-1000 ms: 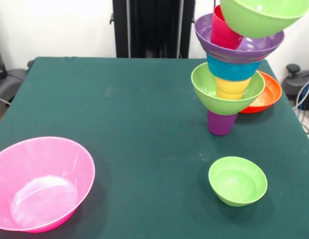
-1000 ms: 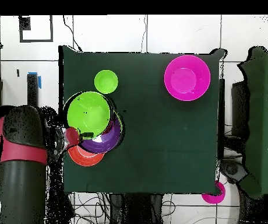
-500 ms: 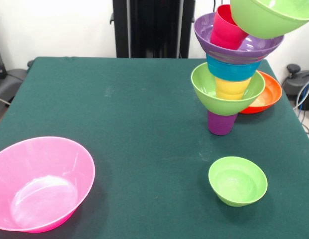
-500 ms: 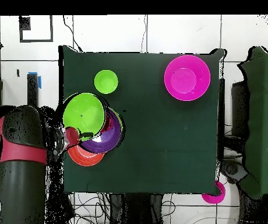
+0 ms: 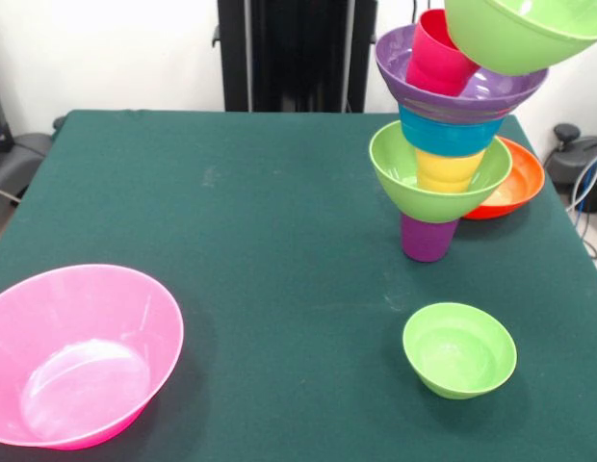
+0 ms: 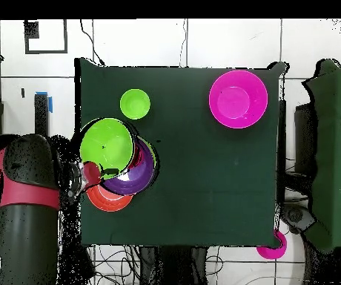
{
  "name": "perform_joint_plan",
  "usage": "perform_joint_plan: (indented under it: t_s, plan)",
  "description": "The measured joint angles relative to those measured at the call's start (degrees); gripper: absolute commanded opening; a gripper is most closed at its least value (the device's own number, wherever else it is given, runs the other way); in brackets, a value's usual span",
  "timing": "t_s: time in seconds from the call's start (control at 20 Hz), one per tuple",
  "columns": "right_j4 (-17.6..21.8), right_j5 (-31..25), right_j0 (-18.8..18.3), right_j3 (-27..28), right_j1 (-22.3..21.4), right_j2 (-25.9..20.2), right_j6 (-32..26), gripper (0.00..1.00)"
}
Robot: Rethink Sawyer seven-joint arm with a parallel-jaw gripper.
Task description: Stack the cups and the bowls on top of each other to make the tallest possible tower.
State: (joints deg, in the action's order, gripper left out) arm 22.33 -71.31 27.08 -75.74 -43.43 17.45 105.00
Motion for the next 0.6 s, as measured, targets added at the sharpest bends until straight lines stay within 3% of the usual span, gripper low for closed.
perform_joint_plan:
  t_s: [0.6]
  plan:
    - [-1.2, -2.4, -0.2, 0.1, -2.7, -0.2, 0.0, 1.0]
